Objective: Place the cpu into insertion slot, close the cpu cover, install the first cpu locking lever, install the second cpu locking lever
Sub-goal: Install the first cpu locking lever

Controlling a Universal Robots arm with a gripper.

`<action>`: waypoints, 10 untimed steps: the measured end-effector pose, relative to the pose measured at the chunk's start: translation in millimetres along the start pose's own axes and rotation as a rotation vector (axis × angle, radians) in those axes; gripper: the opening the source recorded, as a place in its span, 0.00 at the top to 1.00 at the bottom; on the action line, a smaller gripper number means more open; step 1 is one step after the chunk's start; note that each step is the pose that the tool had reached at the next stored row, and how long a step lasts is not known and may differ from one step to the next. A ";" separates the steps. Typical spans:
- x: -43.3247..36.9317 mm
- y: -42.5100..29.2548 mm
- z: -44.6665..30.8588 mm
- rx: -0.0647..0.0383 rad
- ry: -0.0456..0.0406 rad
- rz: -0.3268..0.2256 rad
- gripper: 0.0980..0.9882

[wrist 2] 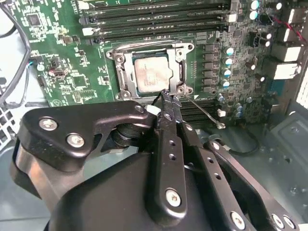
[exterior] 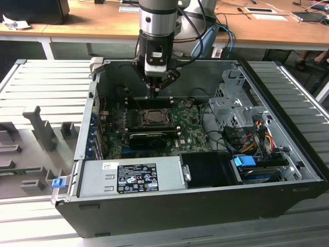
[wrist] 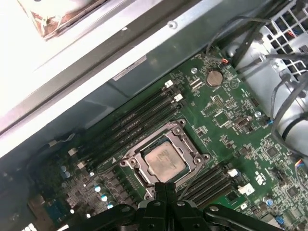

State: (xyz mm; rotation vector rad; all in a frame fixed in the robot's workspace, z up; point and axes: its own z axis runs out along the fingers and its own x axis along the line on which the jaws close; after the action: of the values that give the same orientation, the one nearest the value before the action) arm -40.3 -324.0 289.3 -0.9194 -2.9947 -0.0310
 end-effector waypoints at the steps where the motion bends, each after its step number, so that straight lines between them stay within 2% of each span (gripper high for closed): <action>1: 0.0 0.0 0.0 0.000 0.0004 -0.022 0.99; 10: 0.4 -0.3 0.0 0.003 0.0029 -0.175 0.99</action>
State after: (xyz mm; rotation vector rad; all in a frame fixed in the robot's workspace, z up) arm -40.8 -324.0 289.4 -0.6544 -3.0618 -0.0296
